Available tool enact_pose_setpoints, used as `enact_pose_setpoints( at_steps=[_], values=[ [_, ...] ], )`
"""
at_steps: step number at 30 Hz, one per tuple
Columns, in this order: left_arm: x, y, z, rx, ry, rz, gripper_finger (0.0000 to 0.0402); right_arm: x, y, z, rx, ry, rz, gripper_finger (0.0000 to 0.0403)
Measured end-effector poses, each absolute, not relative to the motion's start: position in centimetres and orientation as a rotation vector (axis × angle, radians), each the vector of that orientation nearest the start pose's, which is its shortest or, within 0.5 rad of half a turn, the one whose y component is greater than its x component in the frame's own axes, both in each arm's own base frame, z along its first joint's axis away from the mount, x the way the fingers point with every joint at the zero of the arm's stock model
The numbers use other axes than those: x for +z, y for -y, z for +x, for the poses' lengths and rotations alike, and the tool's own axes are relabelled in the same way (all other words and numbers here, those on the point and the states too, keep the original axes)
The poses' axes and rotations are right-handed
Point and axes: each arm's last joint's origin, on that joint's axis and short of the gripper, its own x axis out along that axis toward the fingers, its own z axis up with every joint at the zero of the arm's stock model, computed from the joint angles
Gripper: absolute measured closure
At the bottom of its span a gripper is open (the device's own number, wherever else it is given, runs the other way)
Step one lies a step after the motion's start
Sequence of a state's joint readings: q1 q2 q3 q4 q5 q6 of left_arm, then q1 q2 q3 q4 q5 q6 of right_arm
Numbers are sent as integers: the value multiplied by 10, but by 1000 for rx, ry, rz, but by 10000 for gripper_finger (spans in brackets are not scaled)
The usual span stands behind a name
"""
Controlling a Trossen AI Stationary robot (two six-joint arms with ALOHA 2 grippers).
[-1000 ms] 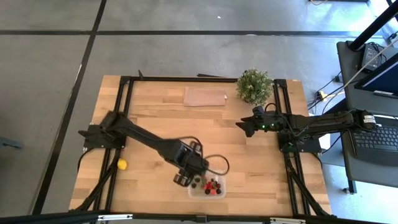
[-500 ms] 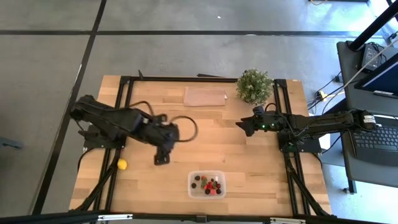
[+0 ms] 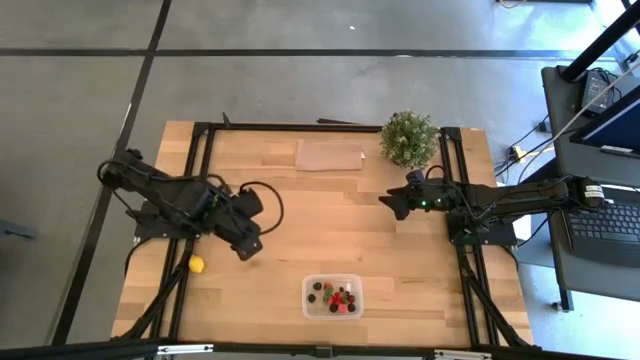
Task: Pick and placing Produce into tupperware
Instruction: Put the lemon into the transparent container
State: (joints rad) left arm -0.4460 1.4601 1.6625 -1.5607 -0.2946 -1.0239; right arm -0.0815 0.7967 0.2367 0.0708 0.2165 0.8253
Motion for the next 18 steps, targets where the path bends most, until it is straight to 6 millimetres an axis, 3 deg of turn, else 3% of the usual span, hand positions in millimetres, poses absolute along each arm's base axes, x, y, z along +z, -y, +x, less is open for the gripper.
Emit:
enact_pose_setpoints(
  at_steps=[6,10,18],
  values=[
    [349,98,218,682,-1224,-482,137,168,19,159,-472,-345,750,111],
    [327,98,209,780,-1354,-661,142,169,19,159,-467,-336,750,111],
    [270,98,176,1116,-1540,-824,137,169,19,159,-464,-329,750,111]
  ],
)
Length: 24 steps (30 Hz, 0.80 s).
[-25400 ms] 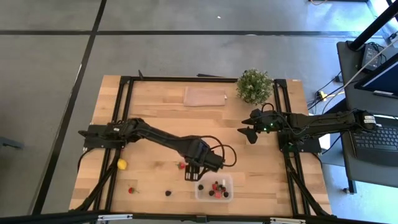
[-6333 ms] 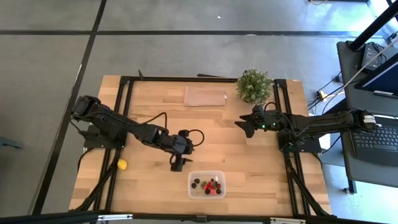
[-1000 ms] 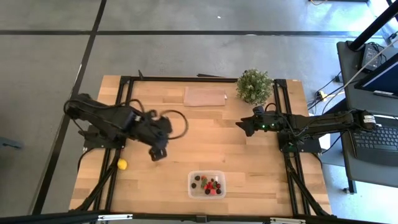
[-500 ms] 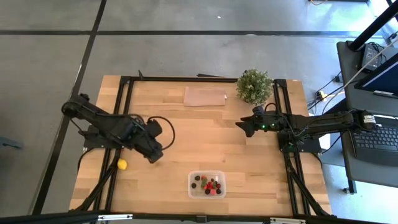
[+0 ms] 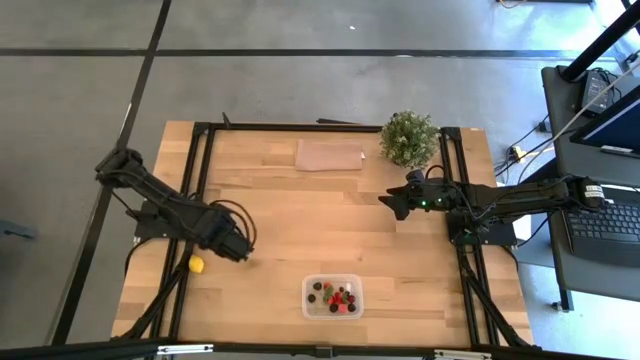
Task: Pick and placing Produce into tupperware
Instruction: Put the lemon into the transparent container
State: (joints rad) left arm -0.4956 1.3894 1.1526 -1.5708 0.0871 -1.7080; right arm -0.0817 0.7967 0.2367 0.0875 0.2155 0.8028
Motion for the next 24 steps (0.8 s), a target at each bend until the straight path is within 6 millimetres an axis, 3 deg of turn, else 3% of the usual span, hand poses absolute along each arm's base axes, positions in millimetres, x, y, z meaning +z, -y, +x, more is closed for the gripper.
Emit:
enact_pose_setpoints(
  at_steps=[8,24],
  values=[
    [241,100,150,1234,-1600,-981,137,169,19,159,-463,-330,746,111],
    [193,103,137,1227,-1640,-1126,136,170,19,160,-452,-333,702,111]
  ],
)
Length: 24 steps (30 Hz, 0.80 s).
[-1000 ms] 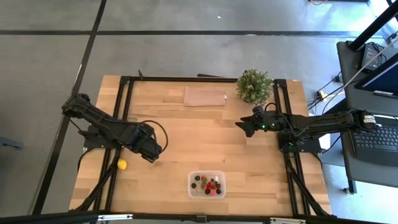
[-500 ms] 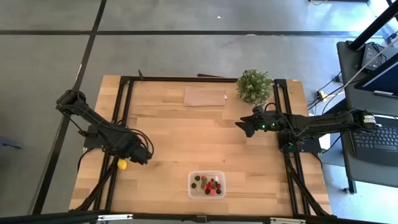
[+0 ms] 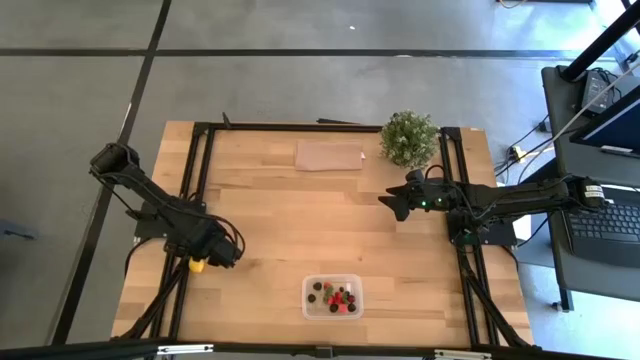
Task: Pick and placing Produce into tupperware
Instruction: Put the lemon into the transparent container
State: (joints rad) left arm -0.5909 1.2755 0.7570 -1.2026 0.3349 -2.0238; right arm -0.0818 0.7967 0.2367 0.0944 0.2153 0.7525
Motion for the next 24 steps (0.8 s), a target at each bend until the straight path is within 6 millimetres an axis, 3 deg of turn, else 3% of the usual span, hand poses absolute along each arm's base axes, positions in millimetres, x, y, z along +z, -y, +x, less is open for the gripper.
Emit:
enact_pose_setpoints(
  at_steps=[17,24],
  values=[
    [193,103,137,1189,-1663,-1102,136,170,19,160,-453,-332,696,111],
    [193,103,136,1196,-1670,-1096,99,170,19,160,-451,-335,677,111]
  ],
)
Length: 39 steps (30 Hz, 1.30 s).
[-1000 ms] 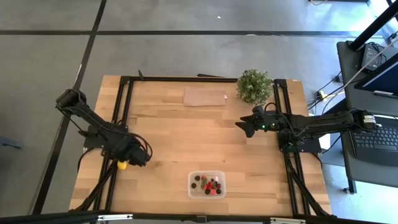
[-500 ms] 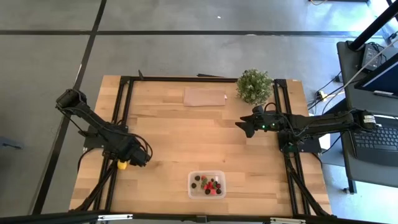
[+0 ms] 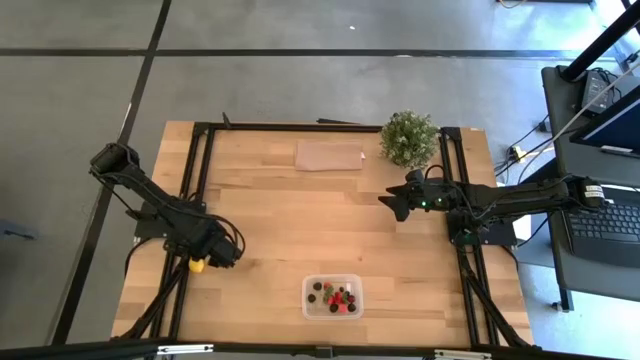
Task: Pick and placing Produce into tupperware
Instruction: Put the lemon into the transparent container
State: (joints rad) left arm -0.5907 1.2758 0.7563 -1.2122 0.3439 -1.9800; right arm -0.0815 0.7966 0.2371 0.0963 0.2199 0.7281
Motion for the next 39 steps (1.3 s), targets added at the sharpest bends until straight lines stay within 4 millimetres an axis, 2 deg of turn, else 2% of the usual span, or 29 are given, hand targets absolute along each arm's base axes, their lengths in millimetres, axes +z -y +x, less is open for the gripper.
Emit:
enact_pose_setpoints(
  at_steps=[8,15,27,39],
  values=[
    [193,104,138,1179,-1667,-1109,67,170,19,160,-450,-335,674,111],
    [193,104,138,1279,-1635,-1184,76,170,19,160,-450,-336,674,111],
    [193,106,137,1324,-1651,-1232,89,170,19,160,-449,-336,674,111],
    [164,101,129,1310,-1690,-1254,92,170,19,160,-446,-338,661,111]
  ],
)
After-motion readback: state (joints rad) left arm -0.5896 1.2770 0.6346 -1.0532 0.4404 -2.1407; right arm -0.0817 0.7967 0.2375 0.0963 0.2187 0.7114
